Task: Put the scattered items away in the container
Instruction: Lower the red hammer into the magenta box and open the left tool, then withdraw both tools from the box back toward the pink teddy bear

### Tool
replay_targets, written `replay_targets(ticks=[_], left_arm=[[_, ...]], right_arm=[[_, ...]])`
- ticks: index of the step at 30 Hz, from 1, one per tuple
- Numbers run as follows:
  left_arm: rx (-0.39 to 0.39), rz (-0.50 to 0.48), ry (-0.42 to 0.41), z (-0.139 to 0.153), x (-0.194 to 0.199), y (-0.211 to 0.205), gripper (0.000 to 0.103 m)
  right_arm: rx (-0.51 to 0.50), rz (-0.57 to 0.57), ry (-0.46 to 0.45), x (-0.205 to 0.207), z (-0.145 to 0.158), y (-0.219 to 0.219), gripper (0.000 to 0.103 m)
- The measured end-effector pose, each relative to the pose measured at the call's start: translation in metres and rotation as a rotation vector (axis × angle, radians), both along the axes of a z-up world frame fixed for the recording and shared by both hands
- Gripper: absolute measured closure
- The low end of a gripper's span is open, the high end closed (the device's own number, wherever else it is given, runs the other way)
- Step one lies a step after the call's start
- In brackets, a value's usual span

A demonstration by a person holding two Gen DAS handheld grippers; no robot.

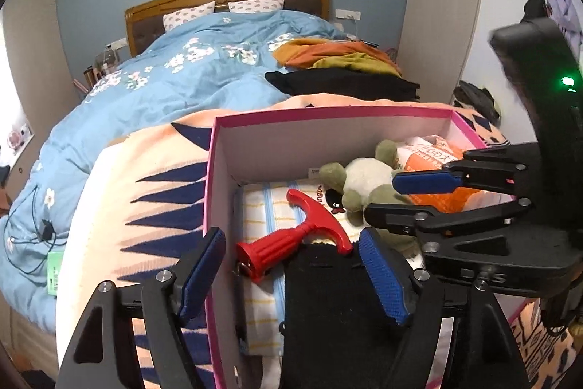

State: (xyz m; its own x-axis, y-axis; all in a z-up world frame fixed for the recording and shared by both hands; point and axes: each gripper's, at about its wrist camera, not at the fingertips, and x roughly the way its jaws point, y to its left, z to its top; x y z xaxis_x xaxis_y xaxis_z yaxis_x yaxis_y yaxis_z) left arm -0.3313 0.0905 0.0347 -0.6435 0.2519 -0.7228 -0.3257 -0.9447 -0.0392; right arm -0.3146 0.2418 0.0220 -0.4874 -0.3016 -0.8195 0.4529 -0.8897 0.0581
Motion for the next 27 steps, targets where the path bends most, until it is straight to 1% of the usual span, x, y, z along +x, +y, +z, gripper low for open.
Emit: replay_targets(ticks=[2,3,4,7,11,16,24,27], left_arm=[[0.009,0.006,0.0,0.0,0.004,0.0,0.024],[0.012,0.009,0.002,0.0,0.007,0.0,0.021],[0.014,0.012,0.007,0.0,0.01,0.001,0.019],[0.022,0.011,0.025,0.003,0.019,0.003,0.019],[0.026,0.016,0.055,0.01,0.032,0.005,0.019],[0.066,0.003,0.073,0.019,0.053,0.001,0.019],[0.154,-0.04,0.079,0.035,0.09,-0.008,0.018],[0.192,-0.055,0.087,0.039,0.108,-0.01,0.015]], right_arm=[[-0.014,-0.002,0.022,0.008,0.004,0.003,0.062],[-0.017,-0.001,0.03,0.013,0.005,0.005,0.062],[-0.022,-0.001,0.039,0.017,0.006,0.006,0.062],[-0.055,-0.01,0.058,0.028,0.008,0.012,0.061],[-0.084,-0.026,0.086,0.042,0.01,0.021,0.054],[-0.15,-0.04,0.114,0.064,0.013,0.032,0.048],[-0.232,-0.023,0.172,0.106,0.023,0.047,0.047],[-0.253,0.0,0.19,0.123,0.026,0.05,0.046]])
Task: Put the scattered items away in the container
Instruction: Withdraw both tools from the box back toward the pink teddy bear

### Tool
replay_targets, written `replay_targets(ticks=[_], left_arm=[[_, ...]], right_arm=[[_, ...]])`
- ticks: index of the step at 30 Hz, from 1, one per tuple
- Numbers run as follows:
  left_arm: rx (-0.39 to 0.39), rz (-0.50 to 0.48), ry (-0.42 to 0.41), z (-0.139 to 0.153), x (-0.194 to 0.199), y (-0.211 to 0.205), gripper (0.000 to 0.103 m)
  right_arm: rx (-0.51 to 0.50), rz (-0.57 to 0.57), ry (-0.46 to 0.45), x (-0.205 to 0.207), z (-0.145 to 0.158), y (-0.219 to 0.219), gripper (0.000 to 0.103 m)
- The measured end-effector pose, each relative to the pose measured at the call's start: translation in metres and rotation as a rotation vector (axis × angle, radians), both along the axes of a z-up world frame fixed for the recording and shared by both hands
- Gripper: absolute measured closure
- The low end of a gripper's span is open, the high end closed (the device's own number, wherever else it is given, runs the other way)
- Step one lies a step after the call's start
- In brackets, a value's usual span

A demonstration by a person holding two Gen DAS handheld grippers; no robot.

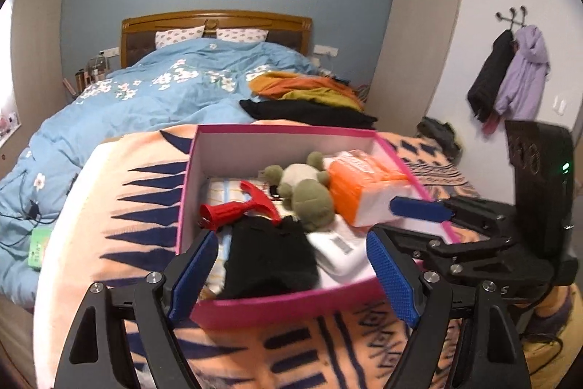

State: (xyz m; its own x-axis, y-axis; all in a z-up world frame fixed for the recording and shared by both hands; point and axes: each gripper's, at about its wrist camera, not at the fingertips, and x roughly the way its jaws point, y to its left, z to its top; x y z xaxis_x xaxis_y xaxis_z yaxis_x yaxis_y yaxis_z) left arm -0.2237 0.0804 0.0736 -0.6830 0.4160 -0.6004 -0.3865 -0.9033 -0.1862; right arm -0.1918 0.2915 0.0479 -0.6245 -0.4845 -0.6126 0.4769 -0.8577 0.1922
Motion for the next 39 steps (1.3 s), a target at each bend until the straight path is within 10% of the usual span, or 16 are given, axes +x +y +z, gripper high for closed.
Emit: replay_targets(ticks=[18,39], left_arm=[[0.1,0.008,-0.068,-0.011,0.089,-0.033,0.015],[-0.064,0.173,-0.093,-0.062,0.128,-0.092,0.015]], right_arm=[[0.004,0.204,0.087,0.111,-0.024,-0.026,0.027],[-0.023,0.293,-0.017,0.137,-0.07,-0.061,0.027]])
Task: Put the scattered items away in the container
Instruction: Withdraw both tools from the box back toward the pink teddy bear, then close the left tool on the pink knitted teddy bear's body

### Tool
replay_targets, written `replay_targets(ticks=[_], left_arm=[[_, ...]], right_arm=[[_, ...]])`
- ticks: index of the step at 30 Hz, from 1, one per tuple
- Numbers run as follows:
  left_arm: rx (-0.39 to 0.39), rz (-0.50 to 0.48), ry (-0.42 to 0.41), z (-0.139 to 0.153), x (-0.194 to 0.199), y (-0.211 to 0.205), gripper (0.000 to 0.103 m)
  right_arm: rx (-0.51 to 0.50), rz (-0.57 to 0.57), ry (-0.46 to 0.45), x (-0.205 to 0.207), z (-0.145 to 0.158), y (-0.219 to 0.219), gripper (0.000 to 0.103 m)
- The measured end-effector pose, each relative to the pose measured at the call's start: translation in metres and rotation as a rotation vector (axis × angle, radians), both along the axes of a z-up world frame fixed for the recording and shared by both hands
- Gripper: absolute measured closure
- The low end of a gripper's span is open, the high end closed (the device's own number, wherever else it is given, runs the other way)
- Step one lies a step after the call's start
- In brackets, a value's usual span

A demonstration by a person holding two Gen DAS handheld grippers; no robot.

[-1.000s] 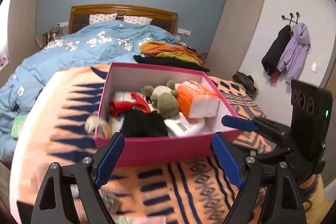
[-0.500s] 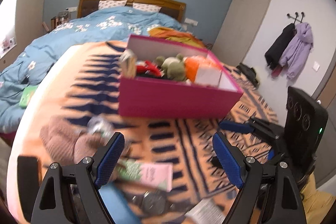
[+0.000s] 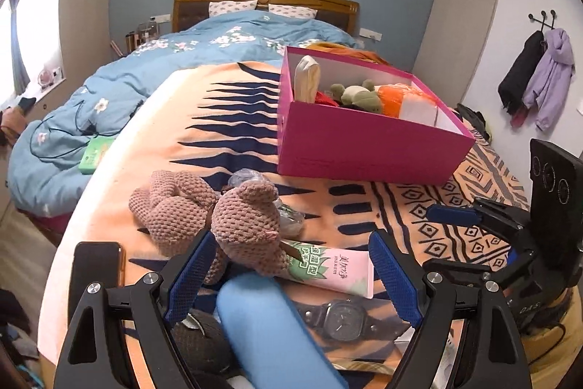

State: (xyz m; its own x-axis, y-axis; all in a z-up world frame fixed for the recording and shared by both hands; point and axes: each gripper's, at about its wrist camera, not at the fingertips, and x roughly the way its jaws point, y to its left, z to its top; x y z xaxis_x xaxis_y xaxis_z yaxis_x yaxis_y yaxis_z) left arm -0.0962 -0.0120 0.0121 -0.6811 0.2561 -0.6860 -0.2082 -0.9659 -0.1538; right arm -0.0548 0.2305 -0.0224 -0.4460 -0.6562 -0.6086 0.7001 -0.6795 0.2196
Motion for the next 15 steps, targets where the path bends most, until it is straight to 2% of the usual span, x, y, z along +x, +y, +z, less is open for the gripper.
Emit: replay_targets(ticks=[3,7,15], left_arm=[[-0.031,0.0,-0.005,-0.007,-0.006,-0.002,0.015],[-0.03,-0.012,-0.017,-0.016,-0.015,-0.005,0.015],[0.026,-0.018,-0.04,-0.024,-0.024,-0.017,0.015]], right_arm=[[0.006,0.012,-0.006,-0.001,-0.003,-0.008,0.027],[0.01,0.03,-0.011,-0.004,-0.005,-0.022,0.027],[0.015,0.042,-0.03,-0.017,-0.01,-0.041,0.027]])
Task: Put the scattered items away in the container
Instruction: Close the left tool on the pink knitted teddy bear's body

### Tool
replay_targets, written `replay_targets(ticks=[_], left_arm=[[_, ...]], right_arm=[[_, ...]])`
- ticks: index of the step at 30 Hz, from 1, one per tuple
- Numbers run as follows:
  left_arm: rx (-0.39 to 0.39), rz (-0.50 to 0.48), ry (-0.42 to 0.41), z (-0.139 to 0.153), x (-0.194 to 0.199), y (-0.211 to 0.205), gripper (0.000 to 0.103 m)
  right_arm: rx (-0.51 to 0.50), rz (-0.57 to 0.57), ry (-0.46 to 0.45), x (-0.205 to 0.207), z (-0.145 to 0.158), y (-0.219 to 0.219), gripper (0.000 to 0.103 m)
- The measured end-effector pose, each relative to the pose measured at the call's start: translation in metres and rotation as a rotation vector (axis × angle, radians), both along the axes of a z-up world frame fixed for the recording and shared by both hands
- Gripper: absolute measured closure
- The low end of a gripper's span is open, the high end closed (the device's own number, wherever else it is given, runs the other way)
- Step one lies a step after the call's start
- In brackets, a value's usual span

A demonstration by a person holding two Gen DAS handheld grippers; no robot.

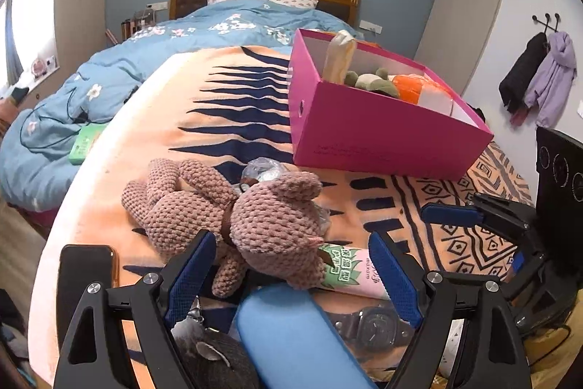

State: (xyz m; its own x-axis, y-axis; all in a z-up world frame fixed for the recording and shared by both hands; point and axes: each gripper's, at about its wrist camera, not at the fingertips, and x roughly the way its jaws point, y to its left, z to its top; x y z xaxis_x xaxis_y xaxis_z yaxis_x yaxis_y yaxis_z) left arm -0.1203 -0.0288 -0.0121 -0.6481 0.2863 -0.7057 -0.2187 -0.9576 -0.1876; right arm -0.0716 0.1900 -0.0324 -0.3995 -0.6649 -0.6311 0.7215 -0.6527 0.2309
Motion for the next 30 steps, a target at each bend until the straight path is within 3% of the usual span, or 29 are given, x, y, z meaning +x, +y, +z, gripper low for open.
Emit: replay_targets(ticks=[5,7,18,30], left_arm=[[0.012,-0.013,-0.001,-0.004,-0.002,-0.003,0.015],[0.036,-0.013,-0.002,-0.005,-0.004,-0.006,0.02],[0.133,-0.023,-0.017,-0.004,-0.005,-0.02,0.02],[0.14,0.081,0.004,-0.001,-0.004,-0.053,0.018]], right_arm=[[0.015,0.018,-0.009,-0.007,-0.004,-0.015,0.027],[0.02,0.028,-0.004,-0.01,-0.005,-0.023,0.027],[0.039,0.083,0.021,-0.019,-0.004,-0.06,0.027],[0.051,0.115,0.031,-0.025,-0.003,-0.085,0.027]])
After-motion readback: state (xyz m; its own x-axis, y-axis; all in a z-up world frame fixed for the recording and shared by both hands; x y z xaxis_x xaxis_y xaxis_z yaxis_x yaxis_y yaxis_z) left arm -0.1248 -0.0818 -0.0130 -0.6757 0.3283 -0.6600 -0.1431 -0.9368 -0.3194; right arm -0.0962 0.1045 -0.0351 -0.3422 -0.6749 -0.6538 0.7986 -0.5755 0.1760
